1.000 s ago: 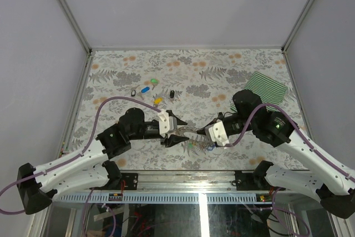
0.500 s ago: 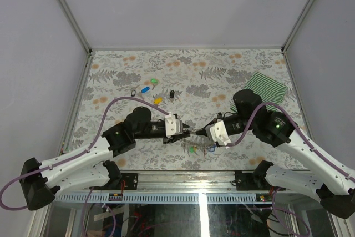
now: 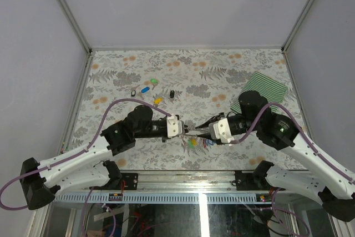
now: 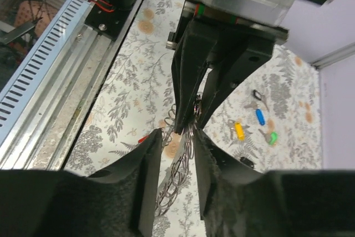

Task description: Put the keys on the keyring

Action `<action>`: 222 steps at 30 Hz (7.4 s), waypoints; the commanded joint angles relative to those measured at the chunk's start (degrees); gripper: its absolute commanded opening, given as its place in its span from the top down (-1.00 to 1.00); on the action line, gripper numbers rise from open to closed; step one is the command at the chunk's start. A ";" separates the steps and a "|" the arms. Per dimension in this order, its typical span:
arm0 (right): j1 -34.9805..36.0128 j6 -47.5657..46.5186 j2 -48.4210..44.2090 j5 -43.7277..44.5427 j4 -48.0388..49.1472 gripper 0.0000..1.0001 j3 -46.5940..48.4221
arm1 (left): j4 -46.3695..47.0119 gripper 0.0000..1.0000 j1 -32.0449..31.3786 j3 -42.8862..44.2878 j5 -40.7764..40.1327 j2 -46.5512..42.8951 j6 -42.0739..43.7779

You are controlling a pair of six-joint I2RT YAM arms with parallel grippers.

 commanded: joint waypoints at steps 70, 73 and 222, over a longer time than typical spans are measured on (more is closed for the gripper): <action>0.33 94.86 11.23 22.82 19.93 0.18 -0.68 | -4.96 1.00 -0.19 -2.14 -15.15 -11.65 49.66; 0.34 94.63 11.83 22.37 19.64 0.19 -0.72 | -4.96 1.00 -0.25 -2.05 -15.25 -11.67 49.83; 0.30 96.58 12.96 21.87 18.50 0.63 -1.34 | -1.97 1.00 -0.33 -0.96 -21.57 -10.54 53.19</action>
